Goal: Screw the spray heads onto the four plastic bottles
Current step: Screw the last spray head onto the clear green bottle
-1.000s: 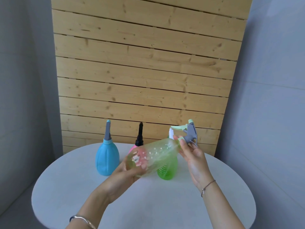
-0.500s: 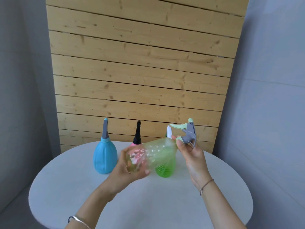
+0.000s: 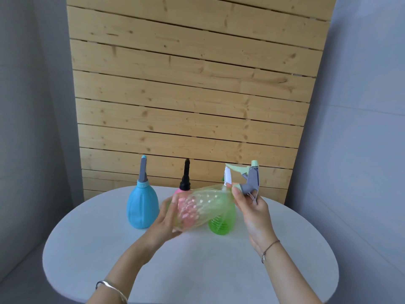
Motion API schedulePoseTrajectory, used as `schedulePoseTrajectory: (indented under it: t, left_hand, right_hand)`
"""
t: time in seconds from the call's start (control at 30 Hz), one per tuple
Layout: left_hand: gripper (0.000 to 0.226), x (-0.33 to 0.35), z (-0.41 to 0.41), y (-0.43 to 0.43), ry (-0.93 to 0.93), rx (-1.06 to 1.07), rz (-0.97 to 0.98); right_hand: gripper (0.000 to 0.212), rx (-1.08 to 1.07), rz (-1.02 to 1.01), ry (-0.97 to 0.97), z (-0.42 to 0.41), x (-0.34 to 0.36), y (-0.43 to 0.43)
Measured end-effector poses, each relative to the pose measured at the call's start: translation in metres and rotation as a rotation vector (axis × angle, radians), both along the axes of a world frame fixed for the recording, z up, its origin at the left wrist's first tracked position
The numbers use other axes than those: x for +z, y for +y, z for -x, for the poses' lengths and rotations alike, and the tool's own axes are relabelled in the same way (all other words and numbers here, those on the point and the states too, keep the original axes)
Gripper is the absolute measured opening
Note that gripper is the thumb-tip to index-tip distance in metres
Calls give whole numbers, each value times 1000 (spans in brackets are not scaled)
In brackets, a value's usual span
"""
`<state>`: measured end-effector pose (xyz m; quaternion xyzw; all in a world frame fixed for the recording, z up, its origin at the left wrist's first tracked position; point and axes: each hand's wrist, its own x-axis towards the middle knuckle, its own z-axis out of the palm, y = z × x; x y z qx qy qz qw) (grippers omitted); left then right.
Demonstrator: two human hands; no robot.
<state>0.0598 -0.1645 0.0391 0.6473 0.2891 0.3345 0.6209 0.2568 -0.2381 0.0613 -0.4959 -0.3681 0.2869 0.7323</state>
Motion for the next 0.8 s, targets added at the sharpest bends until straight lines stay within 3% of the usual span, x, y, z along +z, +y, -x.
schedulePoseTrajectory:
  t: [0.1,0.2,0.27,0.37,0.43,0.63,0.8]
  left_hand:
    - [34,1,-1,-1,55,107,-103]
    - [65,2,4,2,18,129,-180]
    - [69,3,5,3,-7,94,-121]
    - [40,4,0,-3,7,60,25]
    - [35,0,-3,-3,68,77,68]
    - [65,0,-1,-2,-54,20,26]
    - [55,-3,-1,5,-171,-83,209]
  right_hand:
    - [26,-11,8,7,-1,-1,0]
    - [16,-41,13,37,-5,-3,-1]
    - [16,-30,10,56,-4,-3,-2]
    - [35,-22,8,37,0,-1,-2]
    - [50,-17,-1,24,2,0,-2]
    - [47,-10,-3,7,-3,1,-5]
    - [49,4,6,11,-1,3,-5]
